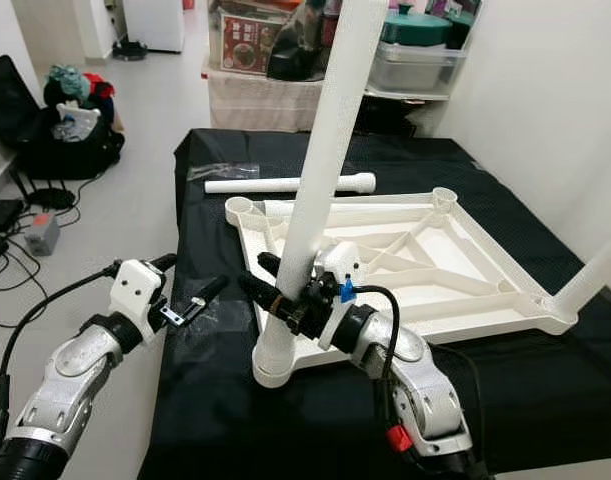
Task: Building children table
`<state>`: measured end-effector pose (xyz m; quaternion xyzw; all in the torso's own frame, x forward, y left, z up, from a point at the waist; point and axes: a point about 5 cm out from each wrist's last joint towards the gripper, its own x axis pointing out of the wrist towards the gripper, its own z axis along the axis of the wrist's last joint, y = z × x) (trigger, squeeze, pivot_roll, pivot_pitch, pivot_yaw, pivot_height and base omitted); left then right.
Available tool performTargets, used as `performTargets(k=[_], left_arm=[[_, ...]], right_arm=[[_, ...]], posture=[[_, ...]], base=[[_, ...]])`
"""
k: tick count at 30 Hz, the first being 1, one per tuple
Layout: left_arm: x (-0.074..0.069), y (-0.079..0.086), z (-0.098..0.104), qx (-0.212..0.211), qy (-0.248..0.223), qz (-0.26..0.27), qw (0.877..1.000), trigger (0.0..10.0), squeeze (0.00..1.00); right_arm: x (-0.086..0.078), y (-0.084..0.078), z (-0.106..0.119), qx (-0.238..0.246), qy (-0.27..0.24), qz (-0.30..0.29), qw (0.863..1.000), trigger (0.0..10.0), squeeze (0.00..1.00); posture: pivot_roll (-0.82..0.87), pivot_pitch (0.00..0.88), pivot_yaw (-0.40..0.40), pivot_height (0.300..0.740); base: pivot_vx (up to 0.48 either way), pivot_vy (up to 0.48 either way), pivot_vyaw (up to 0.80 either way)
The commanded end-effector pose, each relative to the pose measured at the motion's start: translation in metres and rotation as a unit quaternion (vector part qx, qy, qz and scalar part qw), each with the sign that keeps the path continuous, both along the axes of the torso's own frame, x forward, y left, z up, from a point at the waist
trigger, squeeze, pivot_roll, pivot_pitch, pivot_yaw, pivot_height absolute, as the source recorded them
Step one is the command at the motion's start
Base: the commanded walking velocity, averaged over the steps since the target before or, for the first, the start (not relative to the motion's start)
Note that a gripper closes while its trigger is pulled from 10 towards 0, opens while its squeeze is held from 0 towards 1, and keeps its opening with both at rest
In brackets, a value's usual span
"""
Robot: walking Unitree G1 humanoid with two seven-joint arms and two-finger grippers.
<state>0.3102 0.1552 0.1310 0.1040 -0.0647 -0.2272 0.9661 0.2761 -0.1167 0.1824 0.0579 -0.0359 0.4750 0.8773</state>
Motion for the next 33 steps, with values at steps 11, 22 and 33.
performTargets(k=[11,22,33], left_arm=[[0.0,0.001,-0.001,0.001,0.006,0.0,1.0,10.0,0.0],[0.001,0.0,0.0,-0.001,0.005,-0.001,1.0,10.0,0.0],[0.003,-0.002,-0.001,0.0,0.006,-0.001,1.0,10.0,0.0]], right_arm=[[-0.005,0.009,-0.023,0.011,0.05,0.032,0.998,10.0,0.0],[0.014,0.0,-0.052,-0.078,0.082,-0.117,0.987,10.0,0.0],[0.03,-0.016,-0.058,-0.073,0.102,-0.28,0.952,10.0,0.0]], posture=[[0.06,0.0,-0.106,0.74],[0.05,0.0,-0.102,0.74],[0.04,0.0,-0.095,0.74]], base=[[0.0,0.0,0.0],[0.0,0.0,0.0],[0.0,0.0,0.0]])
